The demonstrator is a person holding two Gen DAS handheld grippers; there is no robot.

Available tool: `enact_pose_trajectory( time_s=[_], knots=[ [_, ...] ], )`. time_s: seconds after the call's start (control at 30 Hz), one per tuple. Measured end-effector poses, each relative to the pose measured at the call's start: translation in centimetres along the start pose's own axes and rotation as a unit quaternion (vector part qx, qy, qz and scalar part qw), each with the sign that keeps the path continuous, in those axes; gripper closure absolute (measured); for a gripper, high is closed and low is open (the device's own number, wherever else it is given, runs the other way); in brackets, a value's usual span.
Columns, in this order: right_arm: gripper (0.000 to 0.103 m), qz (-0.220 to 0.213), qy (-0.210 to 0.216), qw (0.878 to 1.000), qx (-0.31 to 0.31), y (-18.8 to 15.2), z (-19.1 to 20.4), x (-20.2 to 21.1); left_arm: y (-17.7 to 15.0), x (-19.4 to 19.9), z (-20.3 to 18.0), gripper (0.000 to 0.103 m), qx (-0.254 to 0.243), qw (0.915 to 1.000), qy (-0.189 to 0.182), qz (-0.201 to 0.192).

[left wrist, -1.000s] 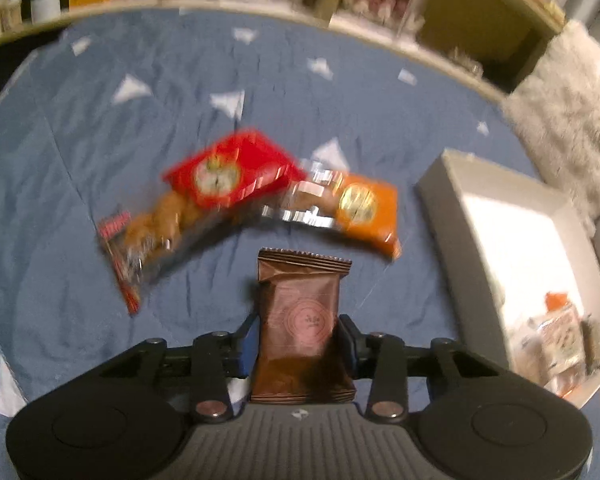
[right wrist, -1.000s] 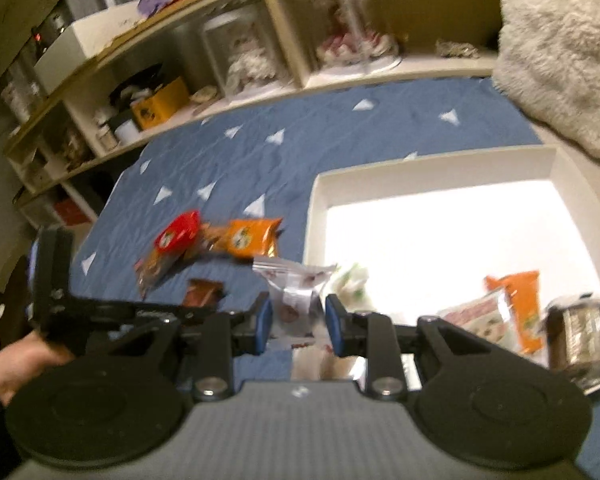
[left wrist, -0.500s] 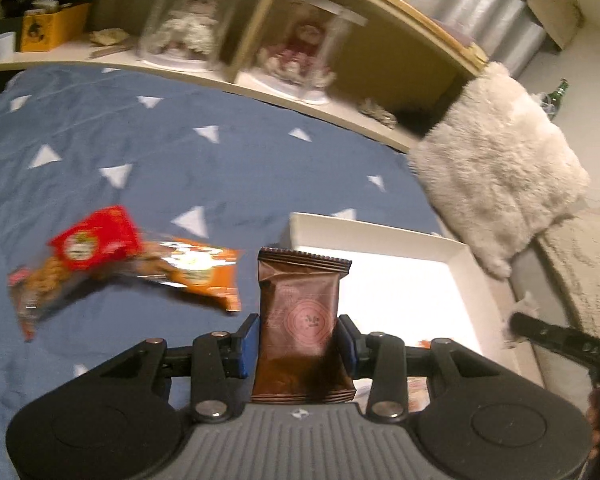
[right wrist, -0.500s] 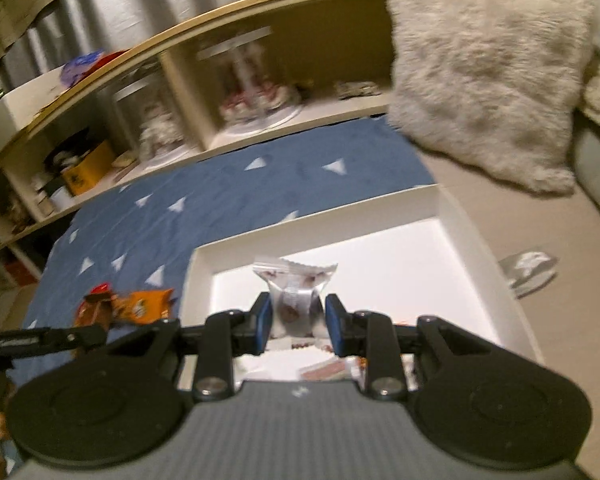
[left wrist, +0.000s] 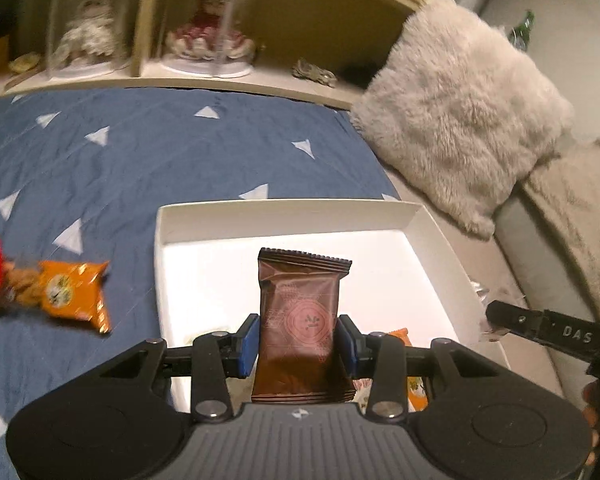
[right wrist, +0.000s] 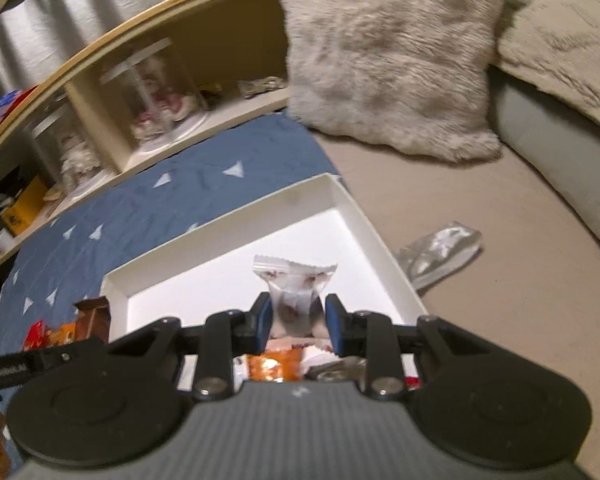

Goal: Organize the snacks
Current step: 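Lower both held packs into the white box and open both tools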

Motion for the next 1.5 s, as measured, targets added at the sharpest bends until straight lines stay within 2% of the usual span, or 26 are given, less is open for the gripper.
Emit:
enact_pose_trajectory(
  time_s=[0.37, 0.53, 0.6, 0.73, 0.8, 1.07, 1.13, 1.17, 1.2, 1.27, 1.37, 1.5],
  knots=[
    [0.069, 0.01, -0.001, 0.999, -0.039, 0.4, -2.9, -1.5, 0.4, -6.0, -0.8, 0.06, -0.016, 0.9997, 0.017, 0.012],
    [0.069, 0.014, 0.002, 0.999, -0.042, 0.3, -3.1, -2.2, -1.9, -8.0, -1.3, 0.06, -0.019, 0.9987, 0.011, 0.046],
    [0.069, 0.019, 0.002, 0.999, -0.045, 0.2, -3.3, -2.6, -3.2, -8.2, -1.5, 0.061, -0.017, 0.9979, 0.006, 0.062],
    [0.069, 0.028, -0.005, 0.998, -0.048, 0.0, -3.5, -3.2, -4.8, -7.5, -2.4, 0.061, -0.064, 0.9955, 0.015, 0.067],
    [0.069, 0.028, -0.005, 0.998, -0.048, 0.1, -3.5, -3.2, -5.2, -7.0, -2.3, 0.061, -0.057, 0.9952, 0.008, 0.079],
    [0.069, 0.023, 0.018, 0.998, -0.051, 0.4, -3.0, -3.2, -3.1, -5.2, -1.6, 0.062, -0.05, 0.9971, 0.012, 0.057],
    [0.067, 0.021, 0.019, 0.998, -0.048, 0.4, -2.9, -3.4, -2.8, -4.8, -1.7, 0.059, -0.054, 0.9969, 0.009, 0.056],
    [0.059, 0.023, 0.014, 0.999, -0.045, 0.4, -2.9, -3.5, -2.7, -4.7, -1.7, 0.058, -0.055, 0.9969, 0.009, 0.056],
    [0.046, 0.029, 0.008, 0.999, -0.041, 0.2, -2.9, -3.8, -2.7, -4.6, -1.7, 0.054, -0.054, 0.9968, 0.01, 0.057],
    [0.038, 0.037, -0.008, 0.999, -0.035, -0.1, -3.0, -4.1, -2.7, -4.6, -1.7, 0.048, -0.052, 0.9968, 0.011, 0.06],
    [0.037, 0.047, -0.021, 0.998, -0.03, -0.4, -3.1, -4.3, -3.0, -4.5, -1.5, 0.041, -0.05, 0.9965, 0.014, 0.065],
    [0.029, 0.057, -0.029, 0.998, -0.027, -1.0, -3.3, -4.1, -3.5, -3.9, -1.2, 0.025, -0.042, 0.9965, 0.016, 0.07]
  ],
)
Point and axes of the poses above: each gripper's, at about its wrist camera, not at the fingertips, and x roughly against the way its jaws point, z to its left, y to its top, the point moved 10 cm from there along -x, roughly the way its jaws point, and after that the axes turned 3 degrees about -y, right-handed, at the moved point
